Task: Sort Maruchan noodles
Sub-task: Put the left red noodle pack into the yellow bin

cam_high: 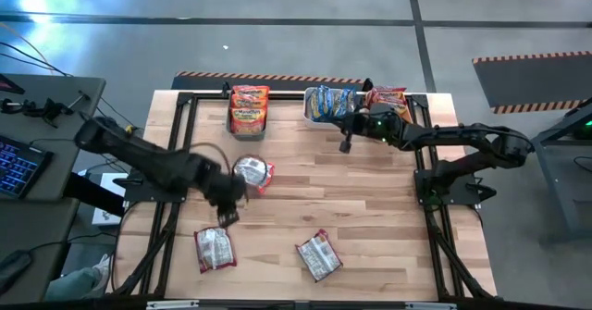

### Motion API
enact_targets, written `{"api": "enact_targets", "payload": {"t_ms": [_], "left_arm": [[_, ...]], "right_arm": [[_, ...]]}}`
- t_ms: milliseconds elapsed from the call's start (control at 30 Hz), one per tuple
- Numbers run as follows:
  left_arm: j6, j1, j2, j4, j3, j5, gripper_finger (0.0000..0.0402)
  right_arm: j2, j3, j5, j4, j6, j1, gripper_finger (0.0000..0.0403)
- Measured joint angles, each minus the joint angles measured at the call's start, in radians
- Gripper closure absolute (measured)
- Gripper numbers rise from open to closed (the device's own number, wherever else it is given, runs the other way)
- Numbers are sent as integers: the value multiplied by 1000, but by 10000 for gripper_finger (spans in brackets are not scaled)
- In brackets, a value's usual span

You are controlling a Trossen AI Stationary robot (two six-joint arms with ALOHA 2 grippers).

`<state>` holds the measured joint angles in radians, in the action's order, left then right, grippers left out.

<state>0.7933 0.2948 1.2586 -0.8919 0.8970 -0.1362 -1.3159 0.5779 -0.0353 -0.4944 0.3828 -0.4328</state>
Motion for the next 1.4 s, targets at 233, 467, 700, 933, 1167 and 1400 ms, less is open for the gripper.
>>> {"api": "enact_targets", "payload": {"t_ms": [233, 467, 700, 933, 1167, 1400], "left_arm": [[-83, 347, 103, 136, 94, 200, 260], [-60, 430, 390, -16, 311, 247, 266], [-11, 435, 598, -77, 517, 216, 317], [239, 465, 711, -248, 666, 131, 365], [408, 486, 814, -280, 683, -46, 294], [474, 506, 864, -386, 726, -65, 208]], "right_arm": [[0, 0, -4, -2, 3, -19, 403], [0, 0, -5, -2, -6, -27, 403], [0, 0, -8, 3, -21, -27, 403], [-1, 0, -34, 56, -26, -27, 403], [-1, 0, -48, 40, -27, -26, 403], [-1, 0, -48, 32, -27, -25, 403]]}}
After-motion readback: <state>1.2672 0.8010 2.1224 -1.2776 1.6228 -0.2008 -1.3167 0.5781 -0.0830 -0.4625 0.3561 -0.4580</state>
